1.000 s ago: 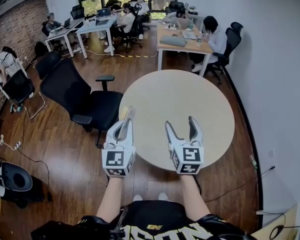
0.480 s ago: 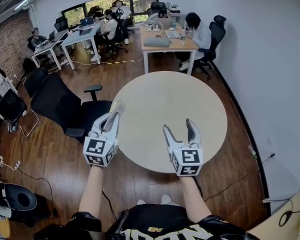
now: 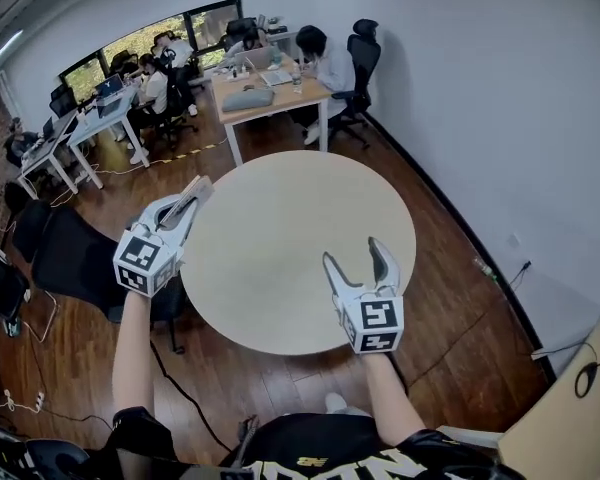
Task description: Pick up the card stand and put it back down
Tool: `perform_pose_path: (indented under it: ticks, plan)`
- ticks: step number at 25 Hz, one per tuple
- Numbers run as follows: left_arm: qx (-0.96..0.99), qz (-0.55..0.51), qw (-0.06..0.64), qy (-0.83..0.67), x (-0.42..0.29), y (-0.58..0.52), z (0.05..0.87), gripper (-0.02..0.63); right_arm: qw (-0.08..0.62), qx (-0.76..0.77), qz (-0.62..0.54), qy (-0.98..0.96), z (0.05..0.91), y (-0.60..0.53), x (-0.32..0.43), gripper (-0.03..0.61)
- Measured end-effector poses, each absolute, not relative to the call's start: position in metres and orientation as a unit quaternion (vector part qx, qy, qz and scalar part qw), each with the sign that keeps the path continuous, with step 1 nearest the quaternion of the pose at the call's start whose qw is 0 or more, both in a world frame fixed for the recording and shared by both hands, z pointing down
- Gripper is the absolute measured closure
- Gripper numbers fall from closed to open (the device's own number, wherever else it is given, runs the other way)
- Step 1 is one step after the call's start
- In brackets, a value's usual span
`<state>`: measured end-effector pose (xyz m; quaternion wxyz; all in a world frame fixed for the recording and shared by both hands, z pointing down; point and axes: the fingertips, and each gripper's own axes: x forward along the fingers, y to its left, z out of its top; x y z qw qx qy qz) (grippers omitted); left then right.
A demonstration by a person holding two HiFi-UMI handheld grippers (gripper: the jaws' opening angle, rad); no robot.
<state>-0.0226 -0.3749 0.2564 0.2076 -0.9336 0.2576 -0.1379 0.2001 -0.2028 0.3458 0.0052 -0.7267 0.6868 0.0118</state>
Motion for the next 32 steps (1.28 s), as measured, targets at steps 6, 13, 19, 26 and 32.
perform_pose_path:
  ticks: [6, 13, 19, 26, 32]
  plan:
    - [-0.939, -0.174, 0.265, 0.134, 0.041, -0.374, 0.232, 0.597, 0.008, -0.762, 0.006, 0.647, 0.335, -0.168, 0.242, 0.216]
    - [-0.923, -0.227, 0.31, 0.015, 0.121, -0.372, 0.275, 0.597, 0.008, -0.793, -0.023, 0.609, 0.357, -0.137, 0.271, 0.216]
    - [-0.927, -0.243, 0.278, -0.071, 0.192, -0.366, 0.352, 0.597, 0.012, -0.796, -0.031, 0.604, 0.394, -0.135, 0.3, 0.216]
    - [-0.95, -0.208, 0.181, -0.148, 0.26, -0.351, 0.428, 0.597, 0.003, -0.796, -0.058, 0.603, 0.435, -0.142, 0.315, 0.216]
    - [-0.973, -0.145, 0.047, -0.173, 0.319, -0.34, 0.495, 0.597, -0.001, -0.798, -0.09, 0.596, 0.483, -0.14, 0.341, 0.216]
